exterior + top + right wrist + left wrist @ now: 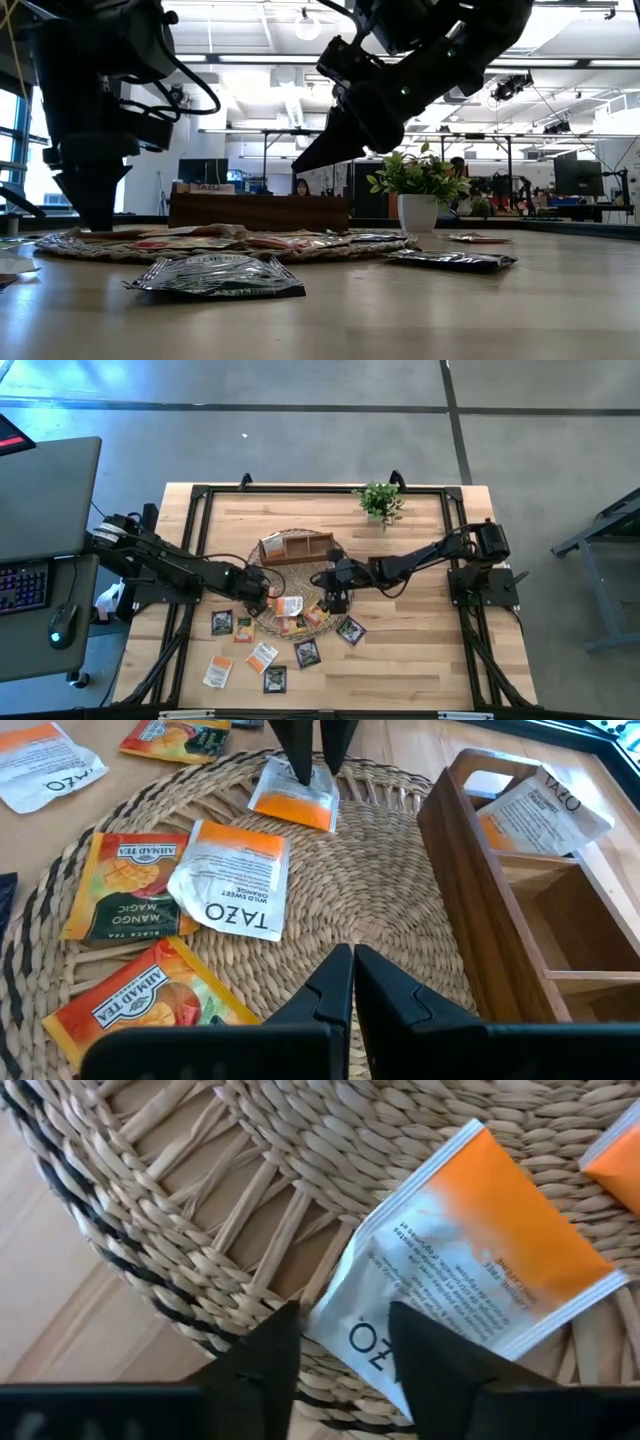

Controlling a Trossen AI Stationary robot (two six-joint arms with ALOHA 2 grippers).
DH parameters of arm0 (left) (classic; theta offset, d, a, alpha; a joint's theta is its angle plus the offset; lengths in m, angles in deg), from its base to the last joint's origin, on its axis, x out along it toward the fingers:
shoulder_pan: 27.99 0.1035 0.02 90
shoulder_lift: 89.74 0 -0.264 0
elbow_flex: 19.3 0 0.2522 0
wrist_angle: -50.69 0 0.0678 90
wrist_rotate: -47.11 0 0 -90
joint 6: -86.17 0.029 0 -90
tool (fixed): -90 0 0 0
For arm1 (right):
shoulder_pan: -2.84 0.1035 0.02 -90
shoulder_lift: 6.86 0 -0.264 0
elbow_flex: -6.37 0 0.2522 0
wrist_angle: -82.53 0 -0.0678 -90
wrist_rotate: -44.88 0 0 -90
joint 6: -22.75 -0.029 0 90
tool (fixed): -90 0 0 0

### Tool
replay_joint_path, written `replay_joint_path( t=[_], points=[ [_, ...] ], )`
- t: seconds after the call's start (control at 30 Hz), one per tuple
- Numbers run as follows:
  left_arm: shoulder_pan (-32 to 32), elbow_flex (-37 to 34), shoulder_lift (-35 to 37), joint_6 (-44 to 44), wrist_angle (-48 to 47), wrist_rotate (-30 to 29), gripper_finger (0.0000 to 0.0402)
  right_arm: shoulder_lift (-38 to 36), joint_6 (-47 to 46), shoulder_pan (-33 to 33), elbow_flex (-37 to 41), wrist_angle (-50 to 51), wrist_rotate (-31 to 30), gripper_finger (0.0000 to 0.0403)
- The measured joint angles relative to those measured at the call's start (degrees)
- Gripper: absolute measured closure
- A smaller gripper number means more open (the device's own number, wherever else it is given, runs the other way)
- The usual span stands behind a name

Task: Pick & Place Tea
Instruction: Put the white tea packet into the left compartment of the wooden organizer

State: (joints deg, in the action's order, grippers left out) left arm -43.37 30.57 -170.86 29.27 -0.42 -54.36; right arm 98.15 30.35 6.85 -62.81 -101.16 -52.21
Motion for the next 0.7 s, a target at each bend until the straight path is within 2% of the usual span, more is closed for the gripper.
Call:
replay_joint_path(
  t=[0.4,0.57,0.7],
  points=[
    [0.0,0.6,0.8,-0.3,-1.8,0.8,0.0393,0.0,0.1,0.0,0.0,0.0,0.8,0.0391],
    [-0.1,6.5,2.6,1.3,-9.6,0.2,0.0398,0.0,0.1,0.0,0.0,0.0,0.8,0.0391],
    [0.0,13.3,3.1,4.5,-20.7,-6.7,0.04,0.0,0.1,0.0,0.0,-0.4,0.9,0.0391]
  ],
)
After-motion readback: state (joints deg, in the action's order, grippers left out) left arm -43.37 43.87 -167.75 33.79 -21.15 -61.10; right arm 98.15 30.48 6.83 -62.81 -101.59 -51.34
